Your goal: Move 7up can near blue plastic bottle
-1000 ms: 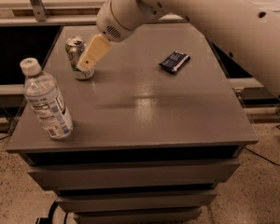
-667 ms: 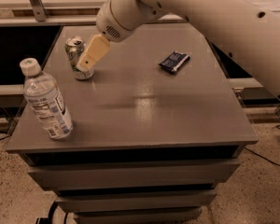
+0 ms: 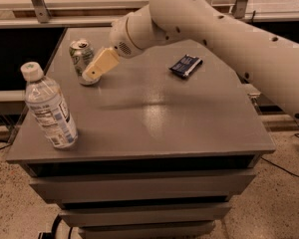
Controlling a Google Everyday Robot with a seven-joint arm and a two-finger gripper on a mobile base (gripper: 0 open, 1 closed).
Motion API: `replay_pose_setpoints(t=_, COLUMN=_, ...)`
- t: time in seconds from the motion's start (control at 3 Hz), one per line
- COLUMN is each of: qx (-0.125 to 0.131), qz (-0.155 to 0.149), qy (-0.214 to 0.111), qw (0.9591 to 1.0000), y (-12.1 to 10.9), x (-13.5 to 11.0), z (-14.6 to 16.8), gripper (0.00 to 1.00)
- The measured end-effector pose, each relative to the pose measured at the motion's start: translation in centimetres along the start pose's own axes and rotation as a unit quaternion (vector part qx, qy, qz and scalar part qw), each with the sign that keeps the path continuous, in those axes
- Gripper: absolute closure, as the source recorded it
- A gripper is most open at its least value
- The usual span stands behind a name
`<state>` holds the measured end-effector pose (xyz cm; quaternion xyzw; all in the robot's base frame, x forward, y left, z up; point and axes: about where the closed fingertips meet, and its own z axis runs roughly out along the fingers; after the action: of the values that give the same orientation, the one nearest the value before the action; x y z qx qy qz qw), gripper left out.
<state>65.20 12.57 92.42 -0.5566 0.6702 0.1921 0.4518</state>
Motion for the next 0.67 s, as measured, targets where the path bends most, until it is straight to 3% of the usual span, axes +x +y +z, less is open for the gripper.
replay_pose_setpoints(t=0.67, qx=-0.016, qz=0.047, qy=-0.071, qw=0.9962, y=-0.9, x=1.2, z=4.8, gripper=0.0)
